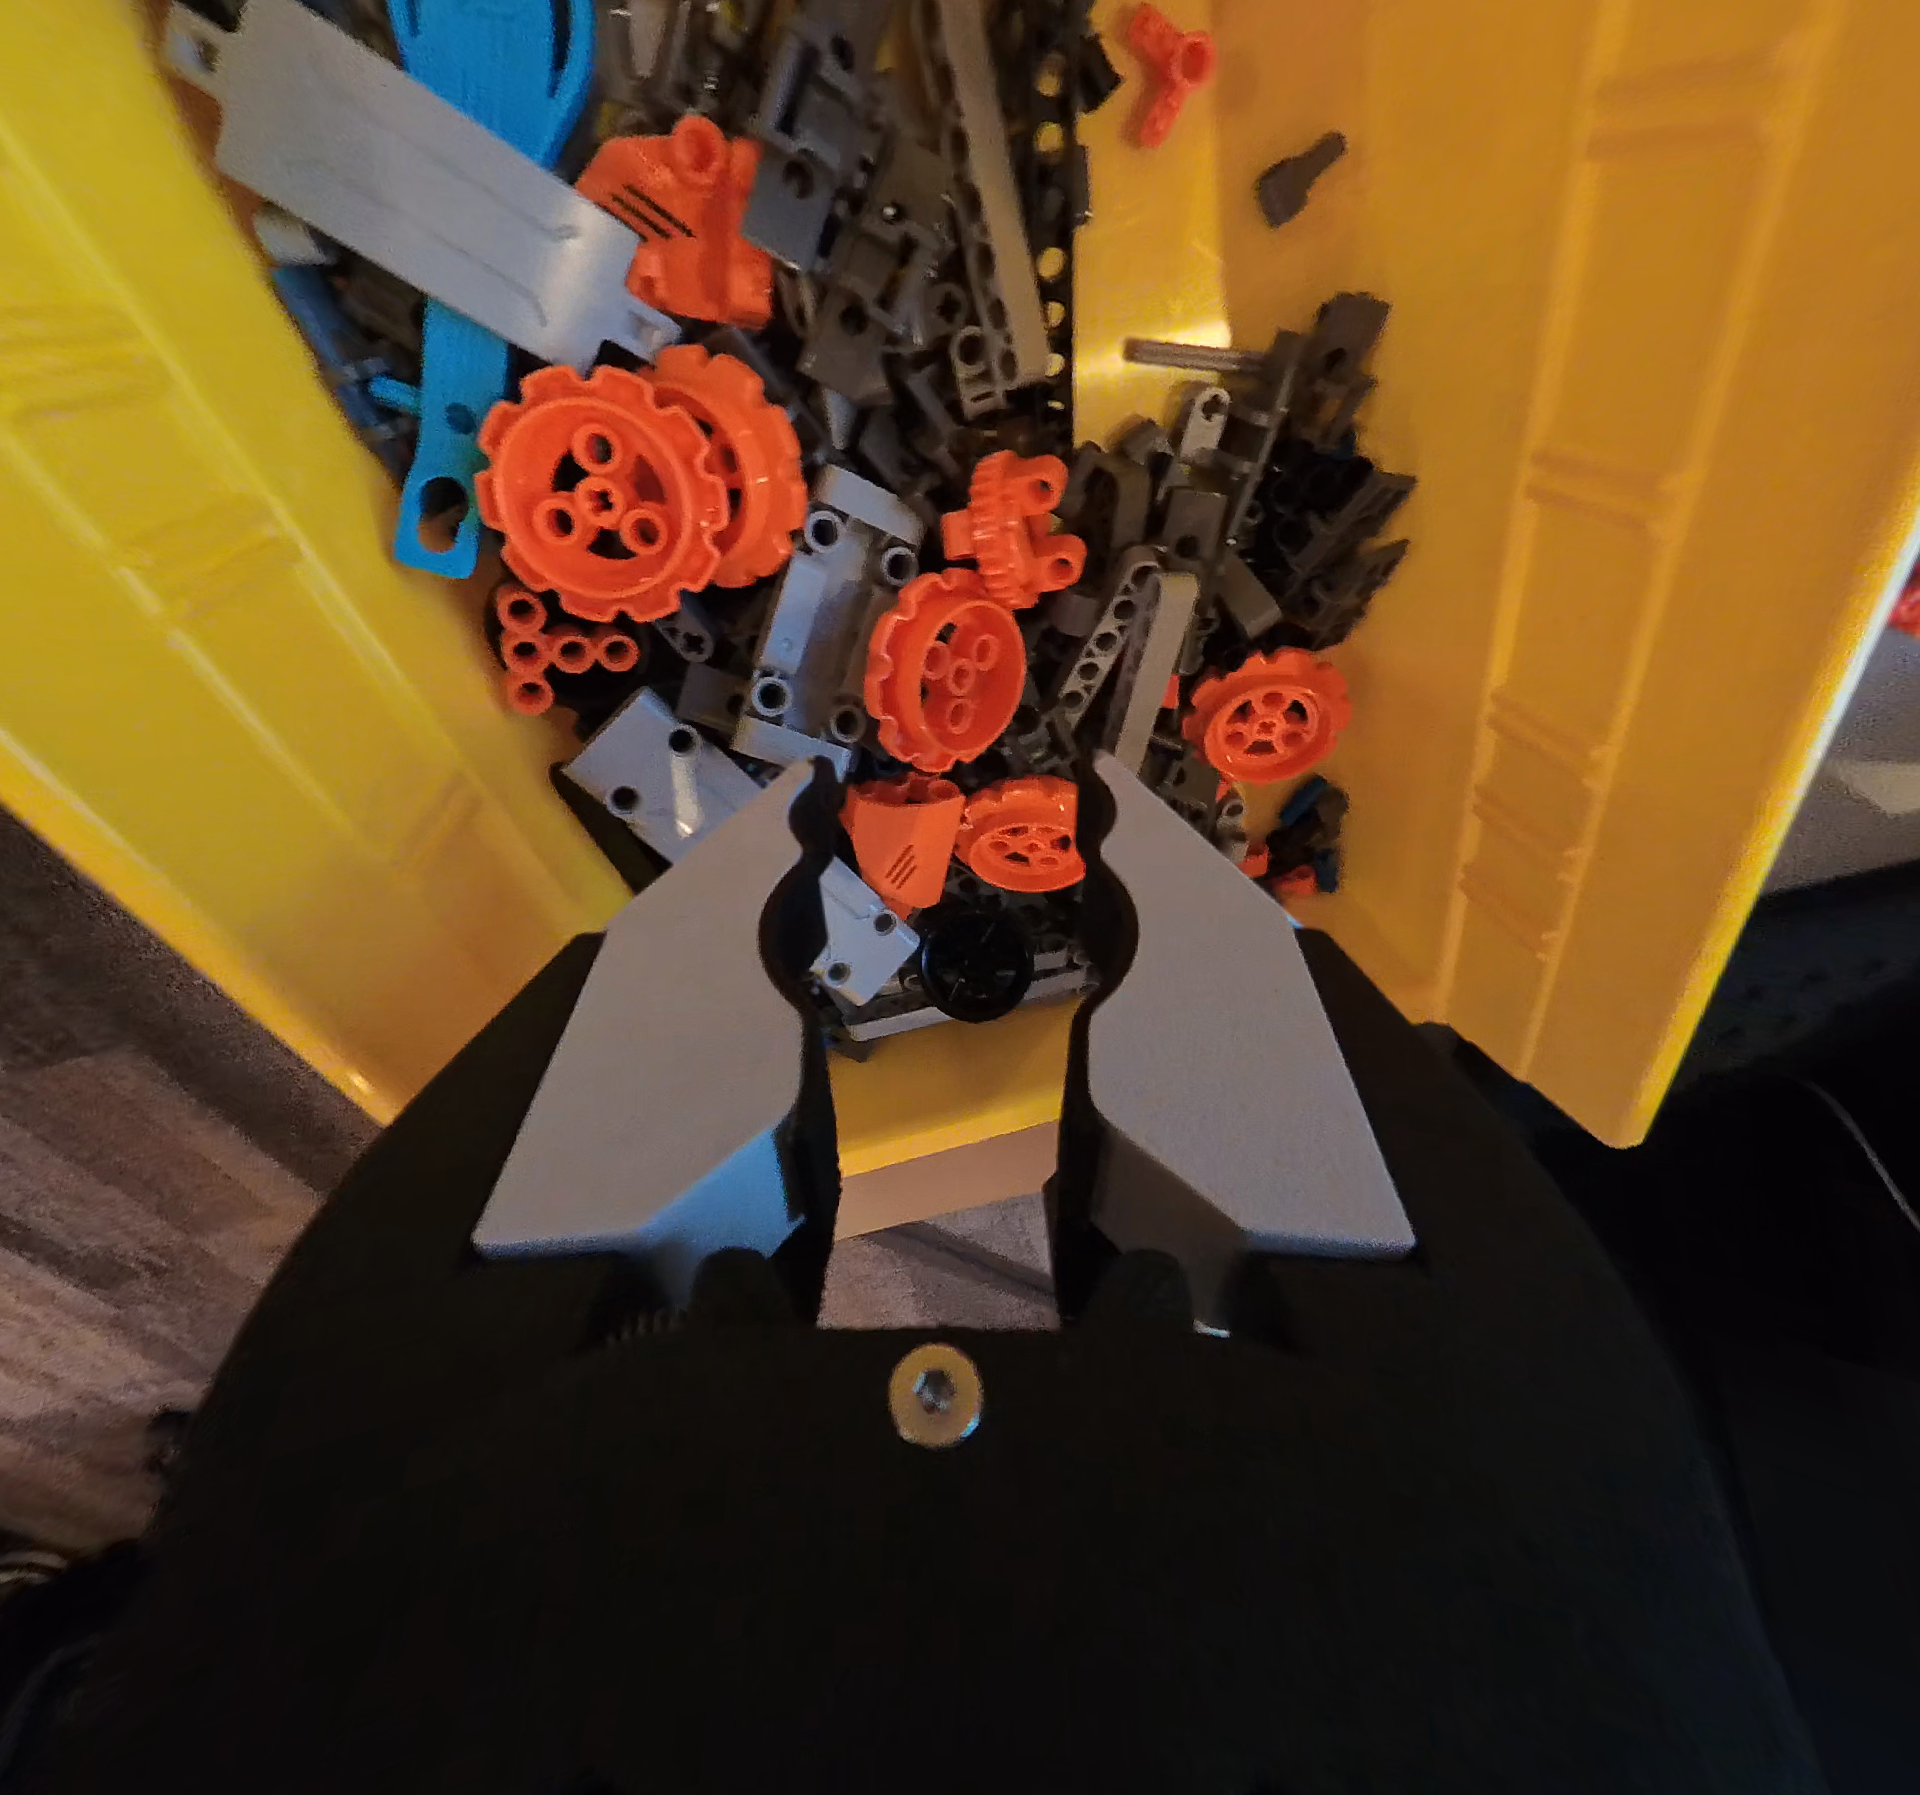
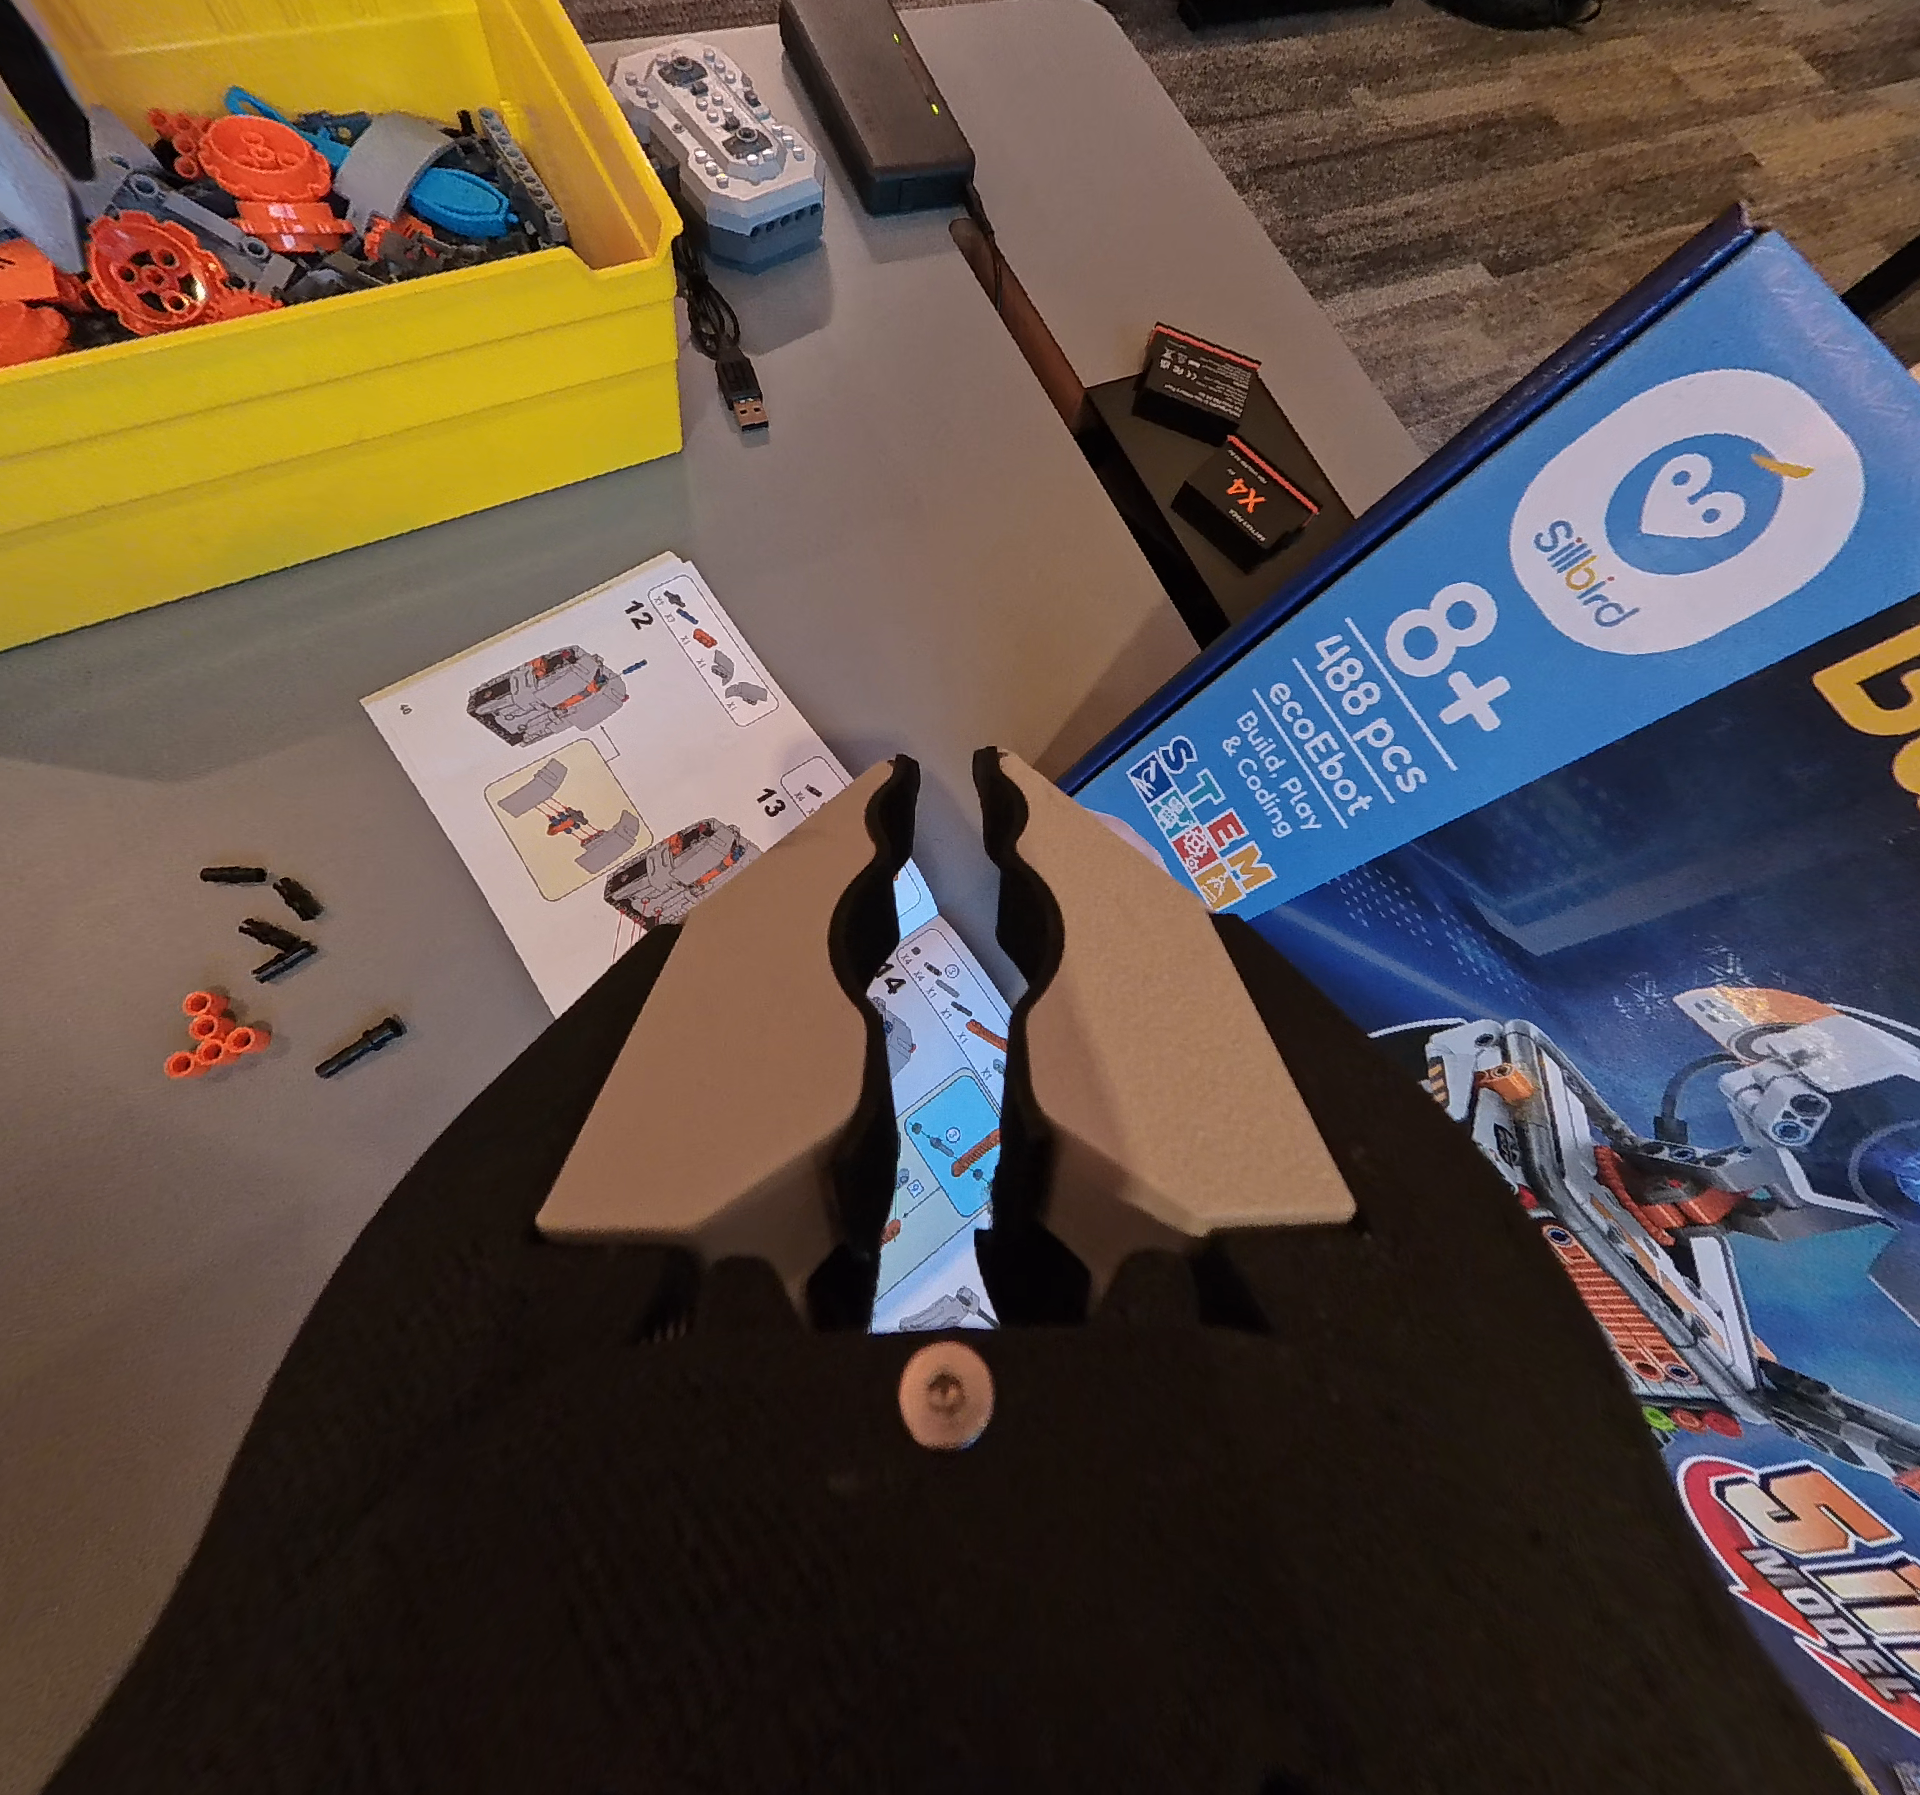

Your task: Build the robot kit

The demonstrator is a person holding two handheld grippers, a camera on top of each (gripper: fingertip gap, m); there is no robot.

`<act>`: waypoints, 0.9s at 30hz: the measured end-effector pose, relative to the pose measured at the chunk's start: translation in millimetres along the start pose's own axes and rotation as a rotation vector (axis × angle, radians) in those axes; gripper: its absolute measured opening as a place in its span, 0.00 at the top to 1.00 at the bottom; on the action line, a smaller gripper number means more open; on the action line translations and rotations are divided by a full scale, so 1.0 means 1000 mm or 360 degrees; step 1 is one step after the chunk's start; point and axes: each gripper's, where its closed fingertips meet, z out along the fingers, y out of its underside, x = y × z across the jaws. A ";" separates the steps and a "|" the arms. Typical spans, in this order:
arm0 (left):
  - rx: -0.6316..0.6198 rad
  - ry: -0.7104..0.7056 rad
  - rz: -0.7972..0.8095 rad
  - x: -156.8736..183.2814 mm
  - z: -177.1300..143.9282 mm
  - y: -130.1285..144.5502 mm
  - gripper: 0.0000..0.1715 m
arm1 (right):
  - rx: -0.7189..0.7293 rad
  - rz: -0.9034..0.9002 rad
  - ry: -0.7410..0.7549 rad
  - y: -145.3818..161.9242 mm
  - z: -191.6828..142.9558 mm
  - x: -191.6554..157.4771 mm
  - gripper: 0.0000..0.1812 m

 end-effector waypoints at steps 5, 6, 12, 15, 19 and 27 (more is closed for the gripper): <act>-0.0015 0.0080 0.0164 0.016 0.003 -0.006 0.87 | -0.0007 0.0001 -0.0001 0.001 0.000 0.000 0.94; -0.0009 0.0101 0.0195 0.019 0.004 -0.008 0.88 | -0.0012 -0.0001 -0.0001 0.002 0.000 0.000 0.94; -0.0094 0.0124 0.0259 0.022 0.018 -0.015 0.89 | -0.0014 -0.0003 -0.0003 0.002 0.000 0.000 0.94; -0.0115 0.0124 0.0252 0.022 0.021 -0.017 0.89 | -0.0014 -0.0002 -0.0002 0.002 -0.001 0.001 0.94; -0.0148 0.0116 0.0258 0.025 0.025 -0.017 0.89 | -0.0011 -0.0003 -0.0003 0.002 -0.002 0.001 0.94; -0.0182 0.0062 0.0272 0.023 0.030 -0.023 0.97 | -0.0028 -0.0014 -0.0003 0.004 -0.001 0.000 0.94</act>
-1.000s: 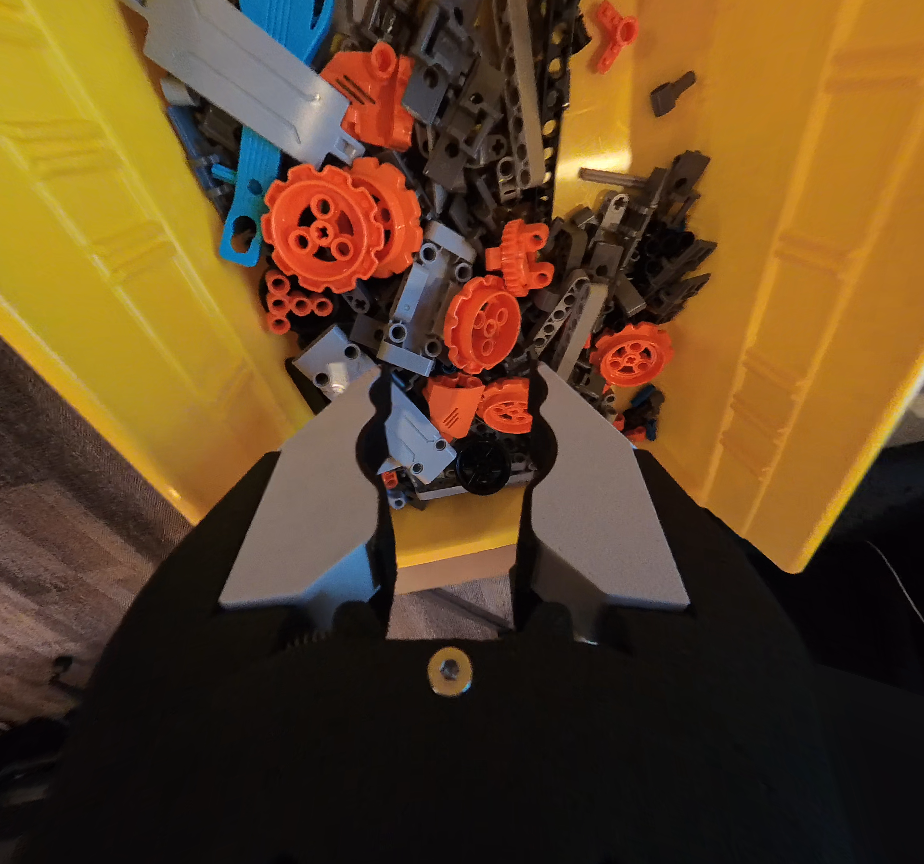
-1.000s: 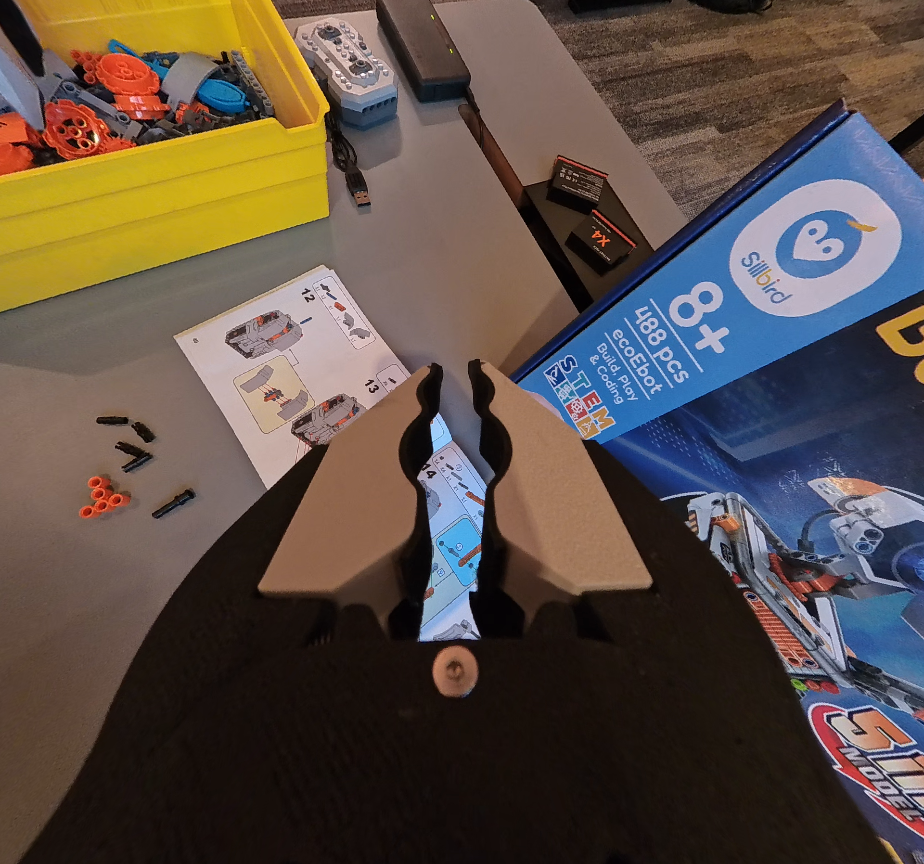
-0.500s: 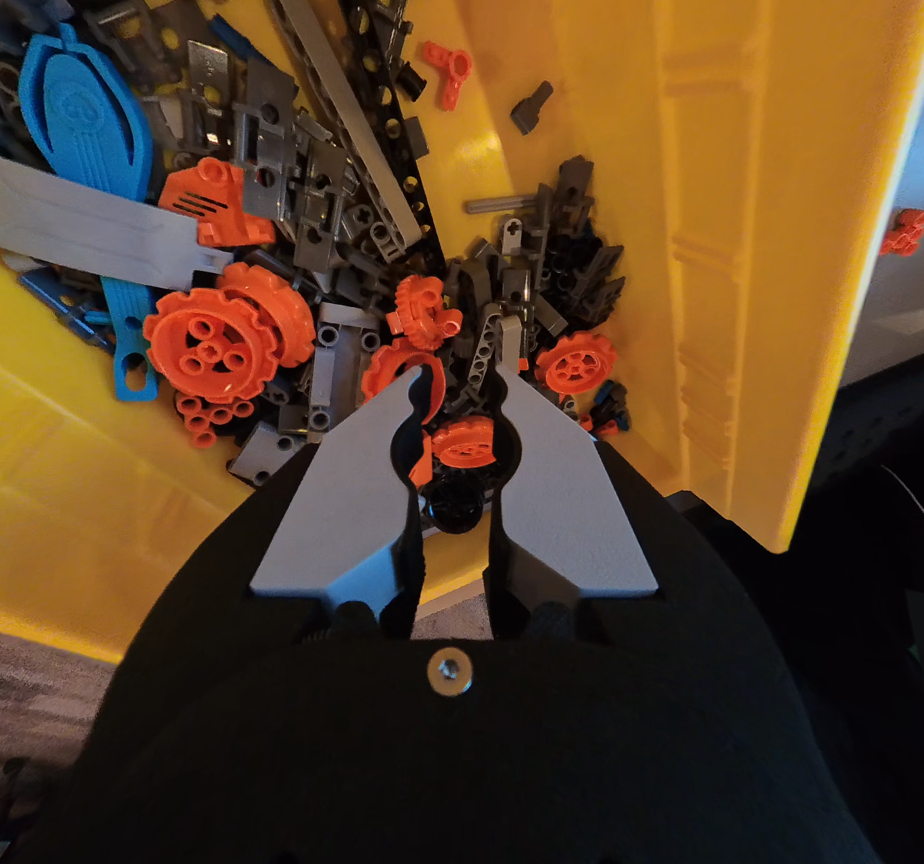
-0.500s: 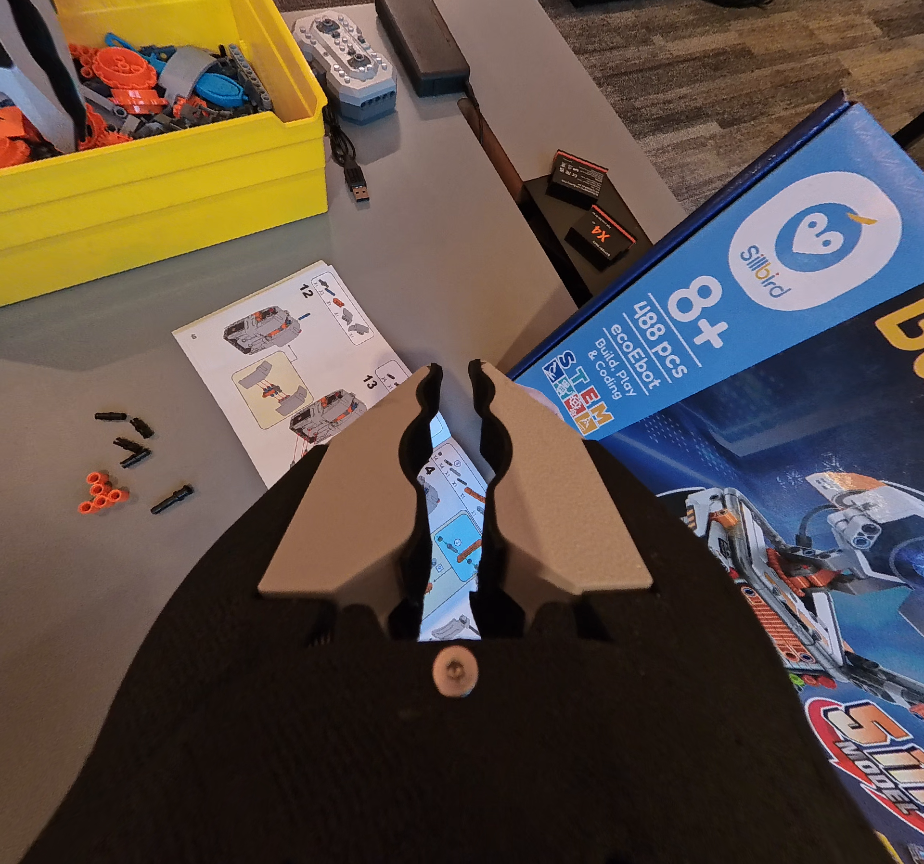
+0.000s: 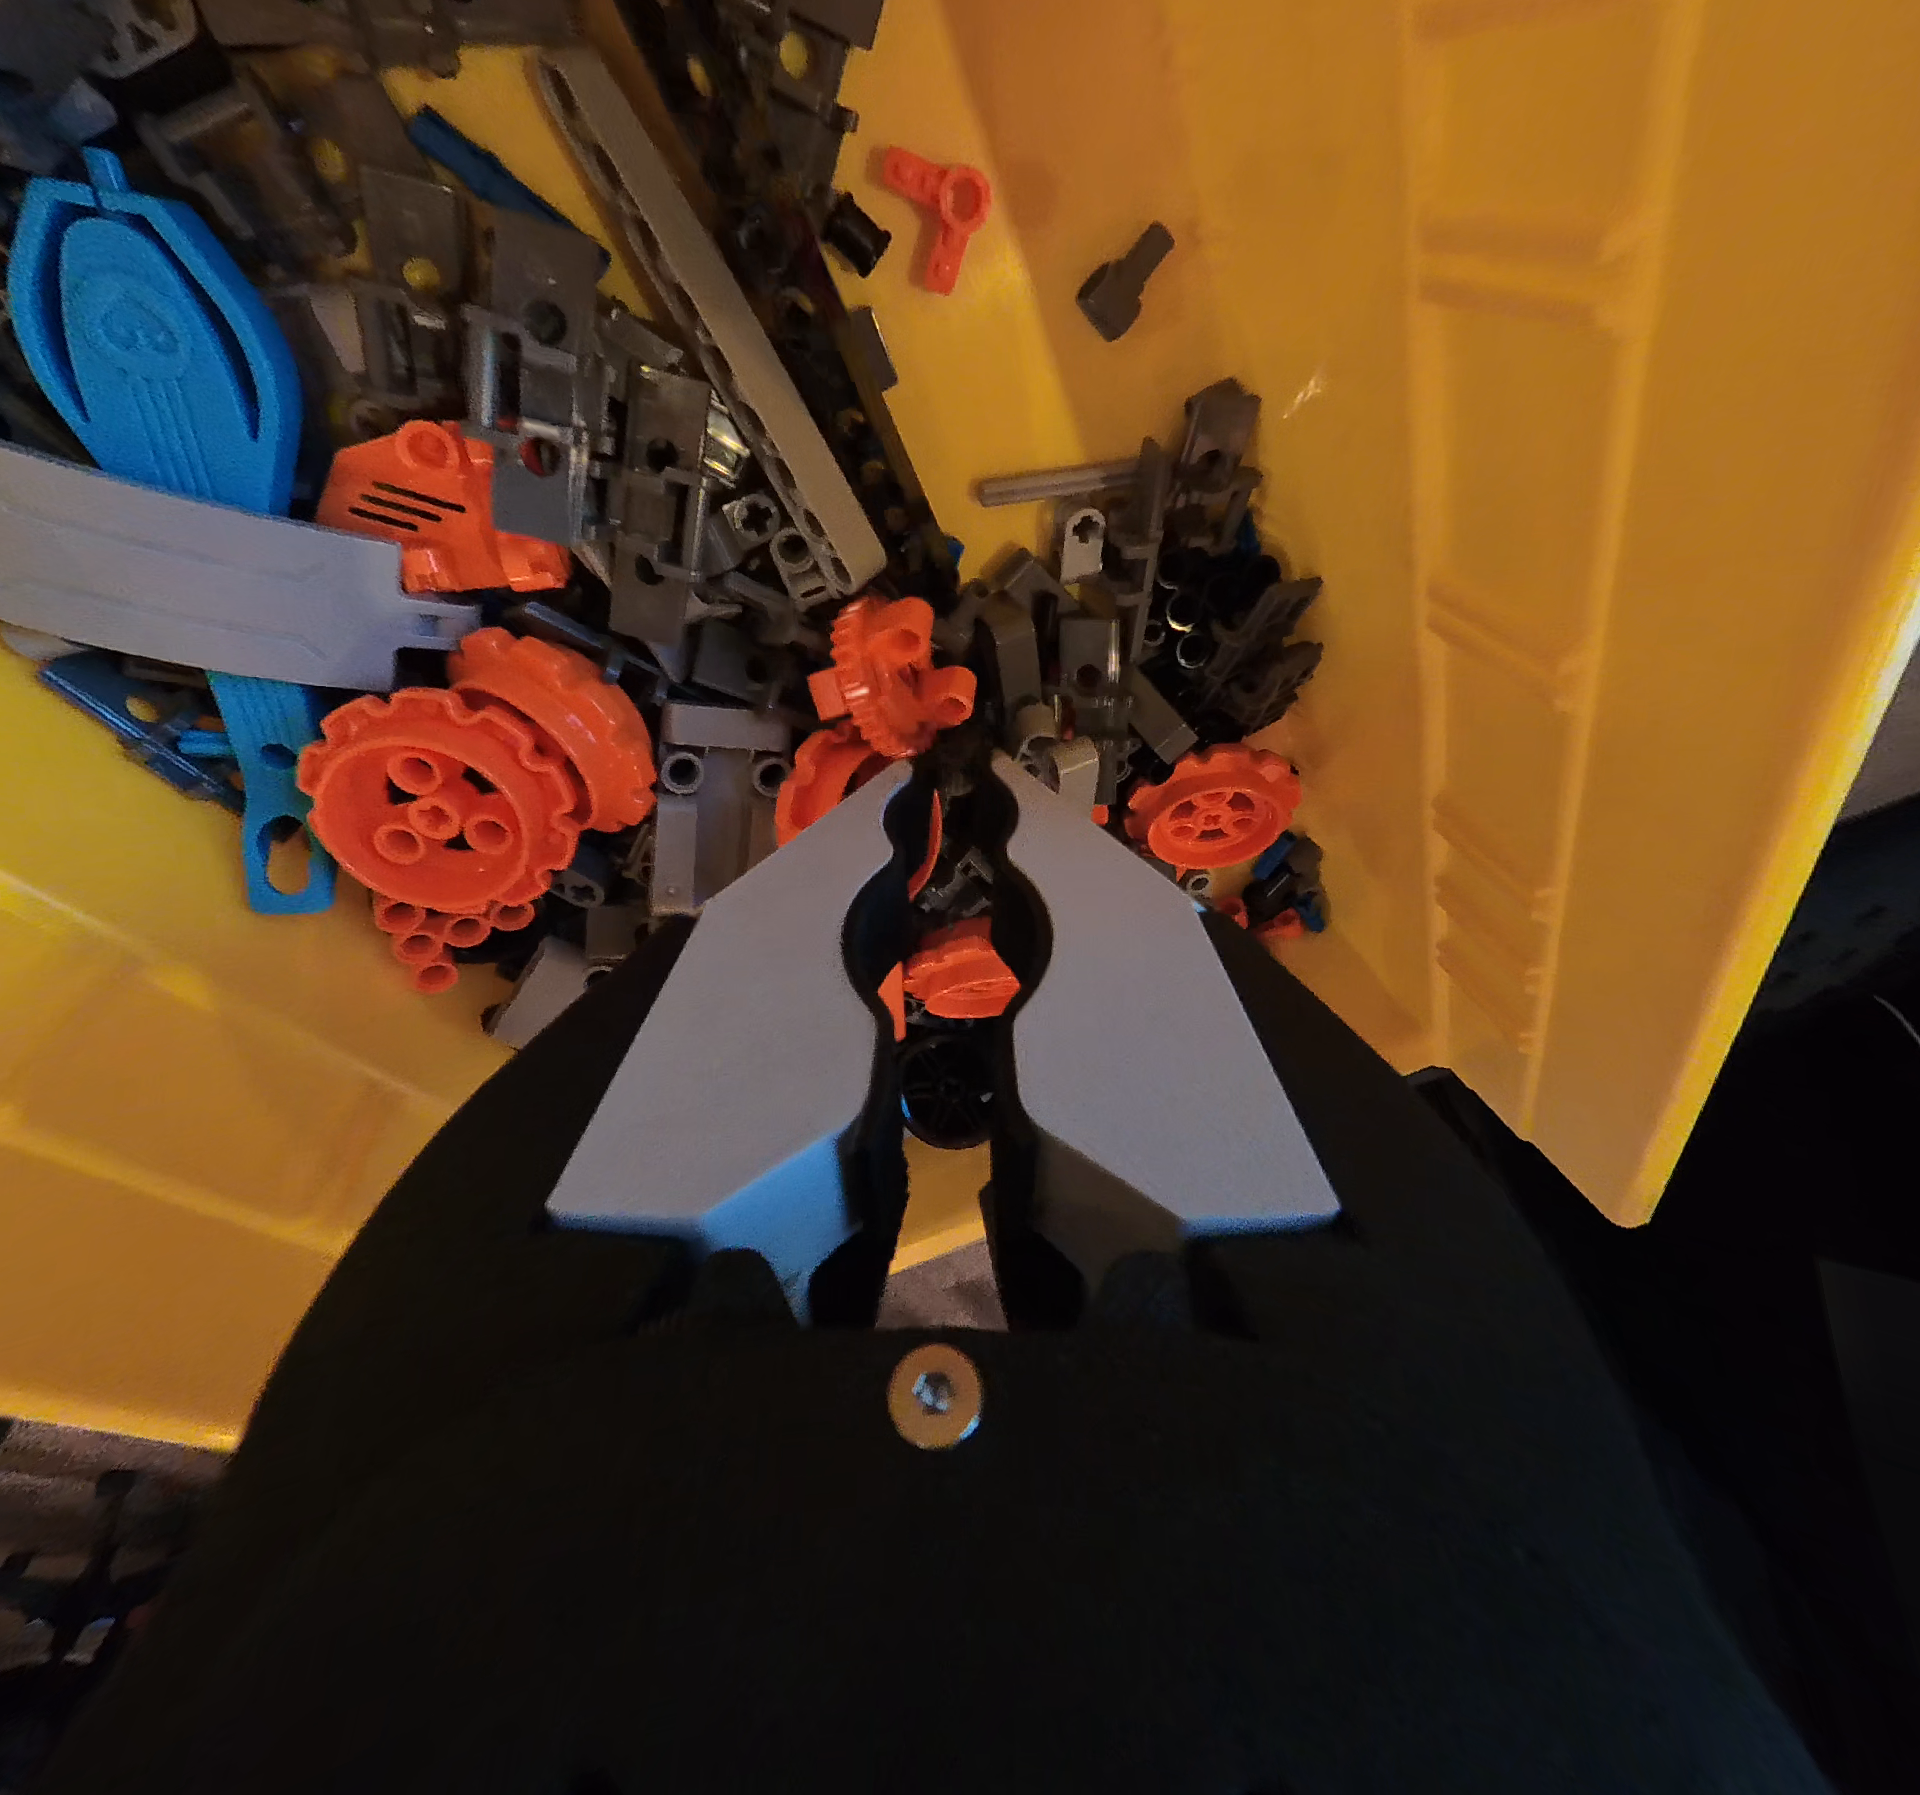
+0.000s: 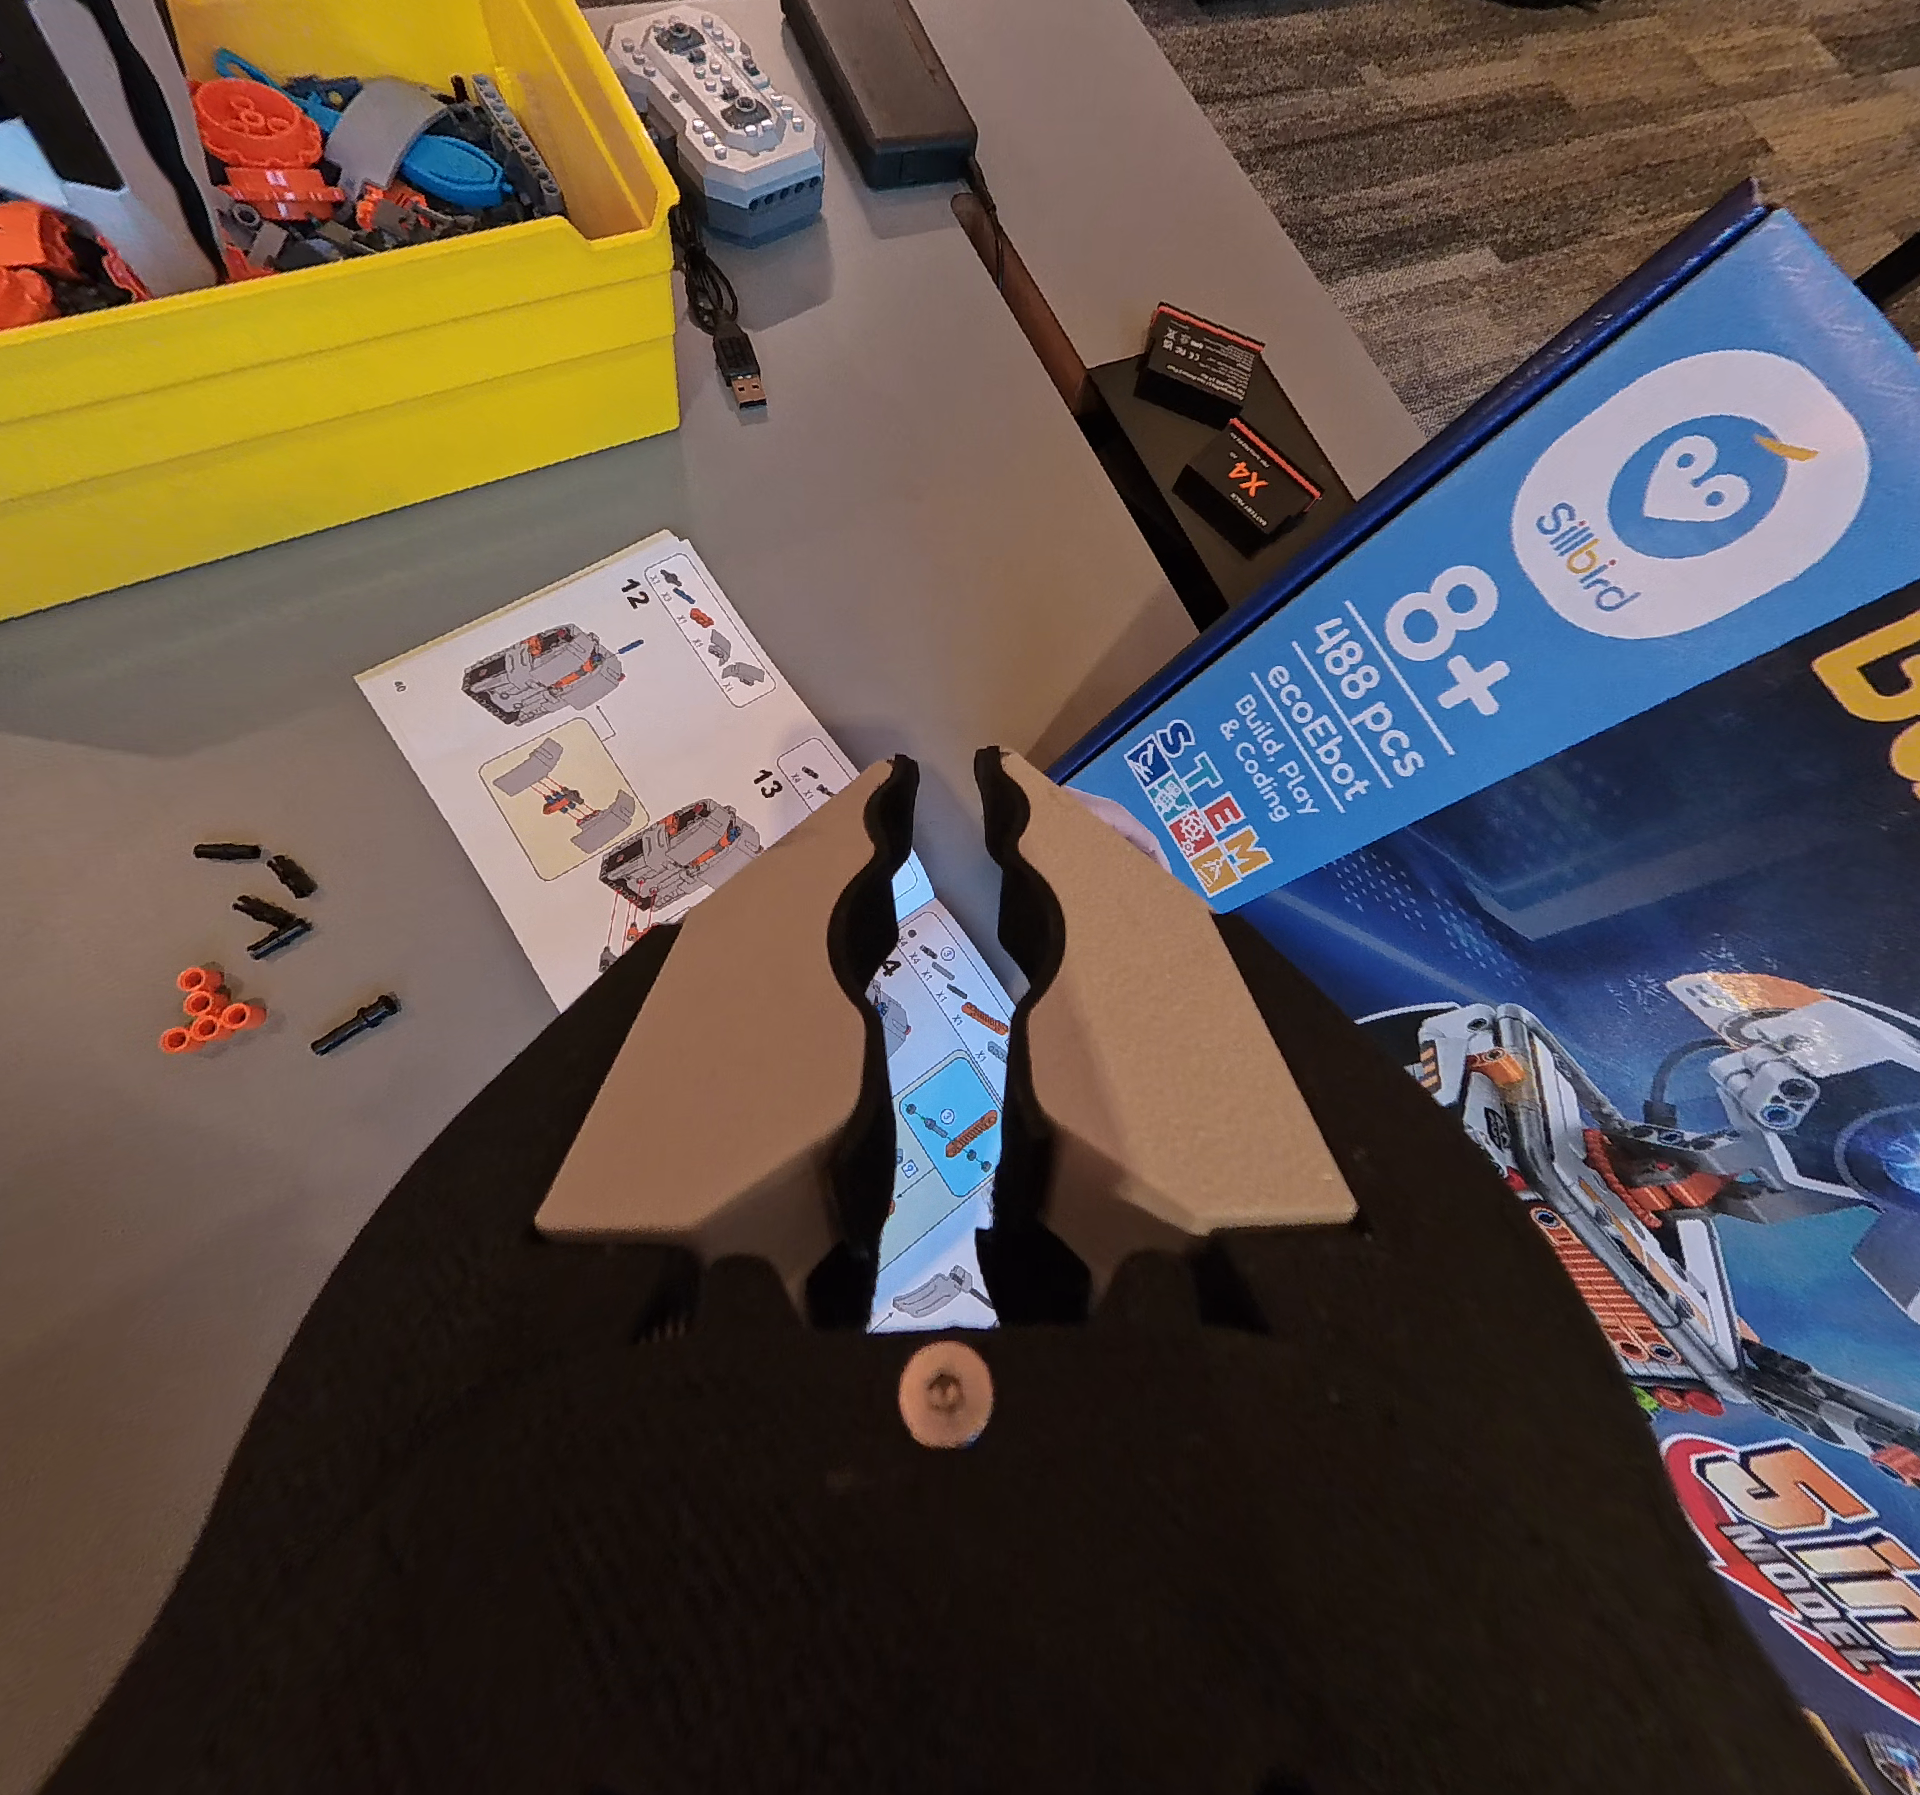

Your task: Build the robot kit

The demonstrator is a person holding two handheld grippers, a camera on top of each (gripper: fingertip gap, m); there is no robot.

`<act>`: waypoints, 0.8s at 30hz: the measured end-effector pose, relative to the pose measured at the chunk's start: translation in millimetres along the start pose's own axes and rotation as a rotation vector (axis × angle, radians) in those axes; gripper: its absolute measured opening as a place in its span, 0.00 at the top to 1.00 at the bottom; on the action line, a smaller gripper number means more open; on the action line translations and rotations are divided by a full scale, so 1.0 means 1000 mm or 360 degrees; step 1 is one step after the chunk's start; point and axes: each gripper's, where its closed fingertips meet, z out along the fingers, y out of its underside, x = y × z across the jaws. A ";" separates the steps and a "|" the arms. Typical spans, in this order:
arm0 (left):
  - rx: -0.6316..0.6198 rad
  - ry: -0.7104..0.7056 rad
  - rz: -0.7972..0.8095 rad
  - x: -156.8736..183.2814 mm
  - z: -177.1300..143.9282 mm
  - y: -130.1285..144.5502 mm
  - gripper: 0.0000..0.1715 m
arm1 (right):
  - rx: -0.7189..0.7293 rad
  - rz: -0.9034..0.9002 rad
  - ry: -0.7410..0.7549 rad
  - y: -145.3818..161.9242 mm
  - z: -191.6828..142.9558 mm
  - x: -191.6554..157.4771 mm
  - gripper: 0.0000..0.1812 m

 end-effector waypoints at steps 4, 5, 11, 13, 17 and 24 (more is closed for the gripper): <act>0.0083 -0.0017 -0.0028 -0.007 -0.005 -0.009 0.97 | -0.0009 -0.0006 -0.0003 0.001 0.001 -0.001 0.93; 0.0095 -0.0015 -0.0029 -0.008 -0.006 -0.010 0.97 | -0.0012 -0.0008 -0.0005 0.001 0.001 -0.001 0.93; 0.0172 -0.0022 -0.0022 -0.010 -0.011 -0.017 0.97 | -0.0035 -0.0019 -0.0002 0.004 0.003 -0.001 0.93; 0.0215 -0.0038 -0.0016 -0.011 -0.015 -0.021 0.98 | -0.0037 -0.0021 -0.0003 0.004 0.003 -0.002 0.93; 0.0241 0.0042 -0.0038 -0.003 -0.015 -0.023 0.88 | -0.0047 -0.0029 -0.0006 0.005 0.004 -0.002 0.93; 0.0105 0.0029 -0.0061 0.011 -0.017 0.009 0.84 | -0.0057 -0.0033 -0.0009 0.006 0.004 -0.002 0.93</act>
